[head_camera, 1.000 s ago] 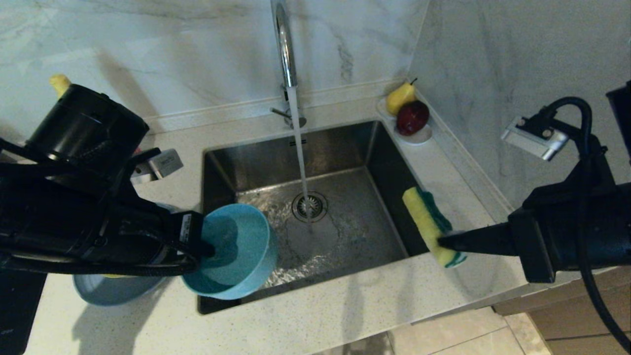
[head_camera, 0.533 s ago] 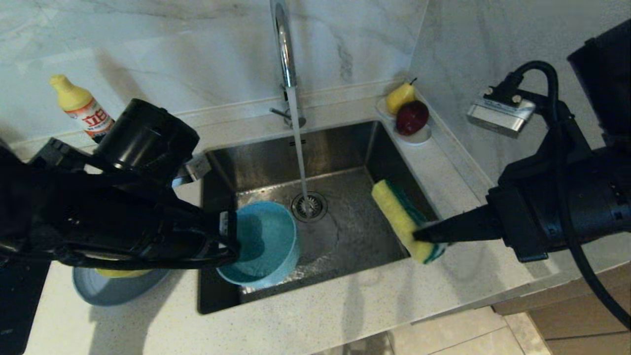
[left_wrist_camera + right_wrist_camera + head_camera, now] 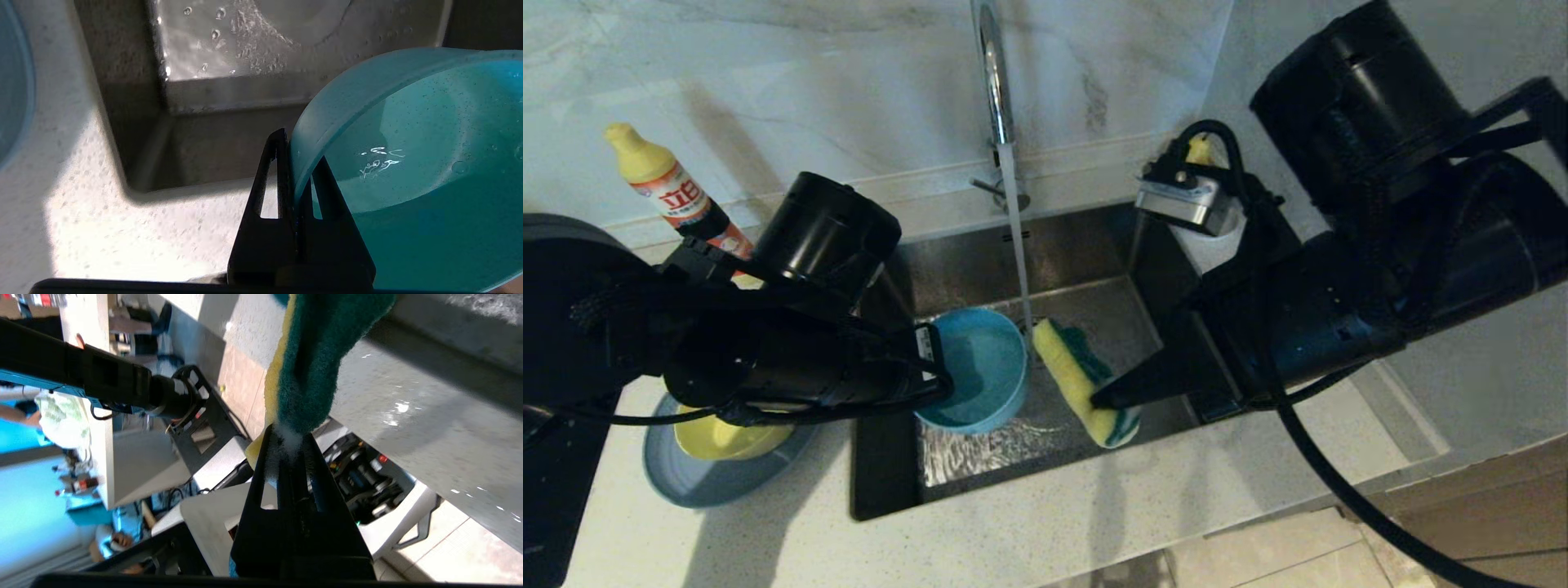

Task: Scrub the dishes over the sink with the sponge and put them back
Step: Wipe the bowl

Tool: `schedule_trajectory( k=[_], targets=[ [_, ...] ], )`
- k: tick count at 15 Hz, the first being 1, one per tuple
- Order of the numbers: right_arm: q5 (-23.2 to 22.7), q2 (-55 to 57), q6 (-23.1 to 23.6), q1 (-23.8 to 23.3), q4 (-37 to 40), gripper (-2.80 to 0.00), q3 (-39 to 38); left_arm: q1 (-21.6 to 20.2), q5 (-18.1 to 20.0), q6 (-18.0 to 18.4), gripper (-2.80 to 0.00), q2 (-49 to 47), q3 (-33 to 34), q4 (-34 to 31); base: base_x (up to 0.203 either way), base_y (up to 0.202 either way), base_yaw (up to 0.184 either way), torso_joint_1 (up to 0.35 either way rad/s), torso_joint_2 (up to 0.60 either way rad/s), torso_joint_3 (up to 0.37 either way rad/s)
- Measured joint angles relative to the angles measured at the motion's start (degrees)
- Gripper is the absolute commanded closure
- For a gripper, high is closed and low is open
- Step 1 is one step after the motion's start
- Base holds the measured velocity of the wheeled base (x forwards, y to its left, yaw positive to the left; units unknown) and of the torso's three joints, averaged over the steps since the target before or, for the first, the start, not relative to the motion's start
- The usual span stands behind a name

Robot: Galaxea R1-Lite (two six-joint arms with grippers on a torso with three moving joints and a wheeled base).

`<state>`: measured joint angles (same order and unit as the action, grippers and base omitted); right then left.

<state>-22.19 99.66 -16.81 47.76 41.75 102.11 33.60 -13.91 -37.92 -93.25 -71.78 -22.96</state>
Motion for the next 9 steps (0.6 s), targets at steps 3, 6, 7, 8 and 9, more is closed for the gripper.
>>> schedule_trajectory(
  k=[3,6,7,8,9],
  targets=[
    [0.06,4.43,-2.88,0.91,1.25,0.00,4.06,1.19,-1.61,-0.33,0.00,-0.22,-0.02,0.52,0.000,0.000,0.000,0.000,0.00,0.000],
    [0.11,7.96,-4.46,1.40,1.33,0.00,6.59,2.77,-8.85,-0.22,0.00,-0.92,0.09,3.37,0.000,0.000,0.000,0.000,0.00,0.000],
    [0.11,8.99,-5.29,1.47,1.40,0.00,7.24,3.47,-10.31,0.04,0.00,-1.07,0.20,4.79,0.000,0.000,0.000,0.000,0.00,0.000],
    [0.12,9.81,-6.23,1.47,1.31,0.00,7.77,4.14,-10.67,0.15,0.00,-1.16,0.26,5.21,0.000,0.000,0.000,0.000,0.00,0.000],
    [0.11,10.64,-6.69,1.57,1.31,0.00,8.06,4.64,-11.15,0.17,0.00,-1.27,0.32,5.40,0.000,0.000,0.000,0.000,0.00,0.000]
  ],
)
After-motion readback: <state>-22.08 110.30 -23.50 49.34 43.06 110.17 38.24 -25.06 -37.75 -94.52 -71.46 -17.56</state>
